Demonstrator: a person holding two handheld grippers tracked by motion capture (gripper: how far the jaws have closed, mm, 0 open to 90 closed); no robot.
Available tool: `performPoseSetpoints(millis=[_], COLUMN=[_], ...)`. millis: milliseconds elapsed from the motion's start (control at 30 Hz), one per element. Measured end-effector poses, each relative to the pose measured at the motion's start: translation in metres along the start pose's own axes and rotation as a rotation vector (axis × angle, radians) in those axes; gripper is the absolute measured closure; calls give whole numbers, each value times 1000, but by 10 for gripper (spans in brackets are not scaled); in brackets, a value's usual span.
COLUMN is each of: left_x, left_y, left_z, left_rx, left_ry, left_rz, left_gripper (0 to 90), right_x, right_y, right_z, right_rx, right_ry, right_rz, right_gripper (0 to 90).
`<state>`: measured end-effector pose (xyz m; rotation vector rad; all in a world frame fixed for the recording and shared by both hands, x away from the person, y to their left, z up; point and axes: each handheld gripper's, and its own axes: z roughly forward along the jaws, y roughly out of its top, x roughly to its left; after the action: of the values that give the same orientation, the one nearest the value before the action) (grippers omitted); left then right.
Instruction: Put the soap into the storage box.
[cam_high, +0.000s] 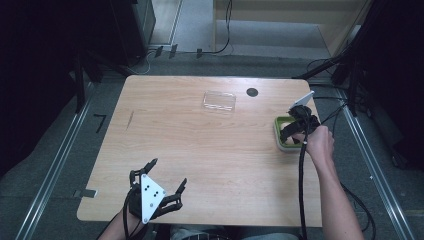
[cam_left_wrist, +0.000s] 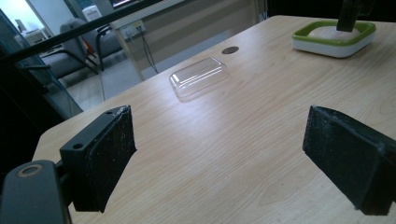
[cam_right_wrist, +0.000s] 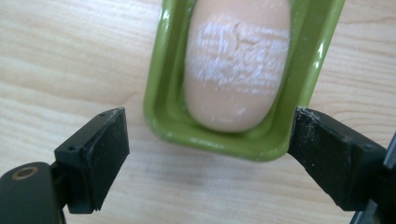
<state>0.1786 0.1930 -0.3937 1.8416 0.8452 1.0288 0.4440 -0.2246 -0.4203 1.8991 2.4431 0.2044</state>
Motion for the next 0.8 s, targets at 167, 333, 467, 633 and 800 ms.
performPoseSetpoints(millis=[167, 333, 467, 633, 800], left_x=[0, -1, -1, -2, -2], left_y=[0, 1, 1, 1, 2], left_z=[0, 2, 2, 2, 3], left_rx=[-4, -2, -3, -2, 1], left_ry=[-3, -10, -9, -12, -13], left_rz=[-2, 6, 1, 0, 3], left_gripper=[99, 99, 99, 99, 99], right_x=[4, 6, 6, 8, 11], right_y=[-16, -28, -41, -63, -76], right_z=[-9, -17, -24, -26, -24], right_rx=[-14, -25, -26, -26, -10], right_ry=[4, 1, -1, -5, -2], right_rz=[-15, -32, -46, -66, -80], right_gripper=[131, 132, 132, 134, 135])
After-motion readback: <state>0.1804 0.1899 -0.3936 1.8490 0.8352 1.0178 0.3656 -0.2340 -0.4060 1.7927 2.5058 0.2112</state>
